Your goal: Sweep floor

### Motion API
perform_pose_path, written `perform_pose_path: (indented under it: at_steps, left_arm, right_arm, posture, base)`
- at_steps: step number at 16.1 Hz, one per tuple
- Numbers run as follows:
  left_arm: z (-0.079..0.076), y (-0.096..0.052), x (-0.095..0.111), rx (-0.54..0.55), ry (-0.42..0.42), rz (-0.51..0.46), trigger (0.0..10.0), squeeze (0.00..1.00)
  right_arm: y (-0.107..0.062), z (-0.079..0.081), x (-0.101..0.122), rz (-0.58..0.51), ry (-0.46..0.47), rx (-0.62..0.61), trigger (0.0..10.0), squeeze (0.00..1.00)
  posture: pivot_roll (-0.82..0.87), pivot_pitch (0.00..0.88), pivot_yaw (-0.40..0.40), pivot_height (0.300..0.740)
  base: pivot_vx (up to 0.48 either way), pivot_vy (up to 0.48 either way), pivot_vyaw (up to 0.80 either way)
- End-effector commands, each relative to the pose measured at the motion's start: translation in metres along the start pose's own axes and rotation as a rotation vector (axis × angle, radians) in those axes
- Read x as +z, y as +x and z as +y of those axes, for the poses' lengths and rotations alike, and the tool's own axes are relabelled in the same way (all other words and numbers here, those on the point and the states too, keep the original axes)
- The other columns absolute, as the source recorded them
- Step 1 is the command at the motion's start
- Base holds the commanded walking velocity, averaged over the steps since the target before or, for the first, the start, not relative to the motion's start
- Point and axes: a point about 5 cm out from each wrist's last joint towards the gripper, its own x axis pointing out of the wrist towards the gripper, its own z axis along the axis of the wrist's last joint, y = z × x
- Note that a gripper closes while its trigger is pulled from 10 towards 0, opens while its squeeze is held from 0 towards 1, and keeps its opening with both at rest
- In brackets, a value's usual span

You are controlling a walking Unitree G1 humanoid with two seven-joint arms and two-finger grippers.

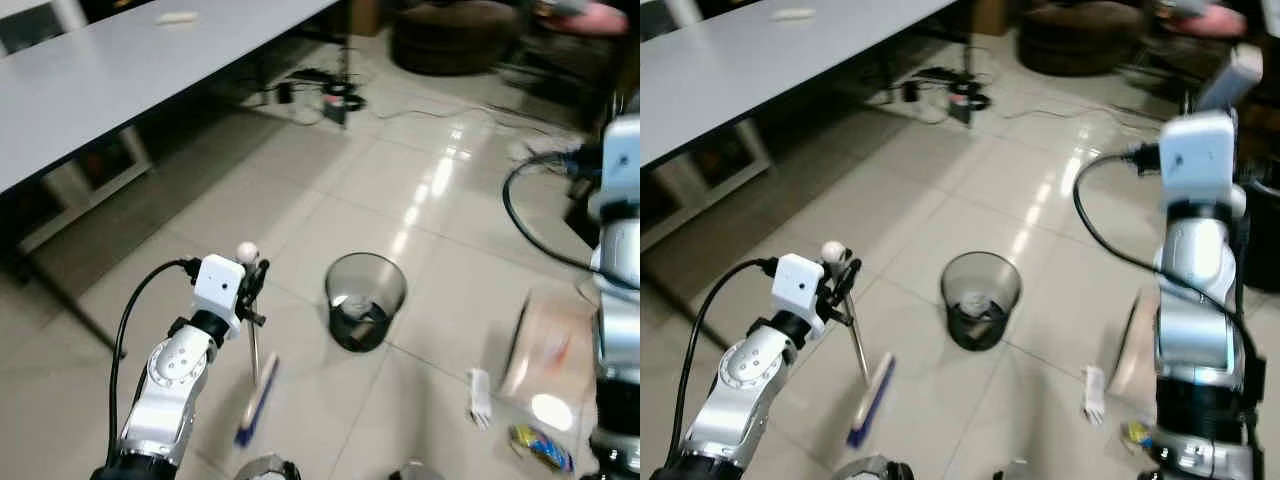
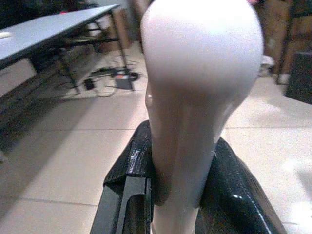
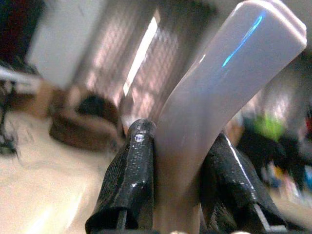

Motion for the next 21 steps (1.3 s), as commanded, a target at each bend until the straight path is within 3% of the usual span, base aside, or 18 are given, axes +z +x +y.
perform_pose_path:
  at_steps: [1,7,10,13,21]
  left_arm:
    - [0.001,0.003,0.008,-0.019,0.041,-0.033,10.0,0.00]
    - [-0.002,0.003,0.009,-0.072,0.047,-0.040,10.0,0.00]
    - [-0.009,0.000,0.009,-0.155,0.037,-0.037,10.0,0.00]
    - [-0.012,0.001,0.010,-0.260,0.050,-0.026,10.0,0.00]
    - [-0.016,0.026,0.027,-0.161,0.044,-0.096,10.0,0.00]
  right_arm:
    - [-0.003,-0.003,0.005,-0.008,0.019,-0.016,10.0,0.00]
    - [-0.027,0.020,-0.012,0.130,0.080,0.050,10.0,0.00]
    - [-0.037,0.023,-0.022,0.207,0.126,0.026,10.0,0.00]
    - [-0.038,0.026,-0.023,0.227,0.175,0.023,10.0,0.00]
    - [-0.047,0.028,-0.026,0.229,0.107,-0.024,10.0,0.00]
  posture:
    - [-0.06,0.040,0.069,0.740]
    - [-0.06,0.047,0.066,0.740]
    - [-0.05,0.057,0.071,0.740]
    - [-0.05,0.059,0.071,0.740]
    - [-0.05,0.052,0.082,0.740]
  base:
    - [0.000,0.000,-0.80]
    - [0.000,0.000,-0.80]
    - [0.000,0.000,-0.80]
    - [0.000,0.000,-0.80]
    - [0.000,0.000,-0.80]
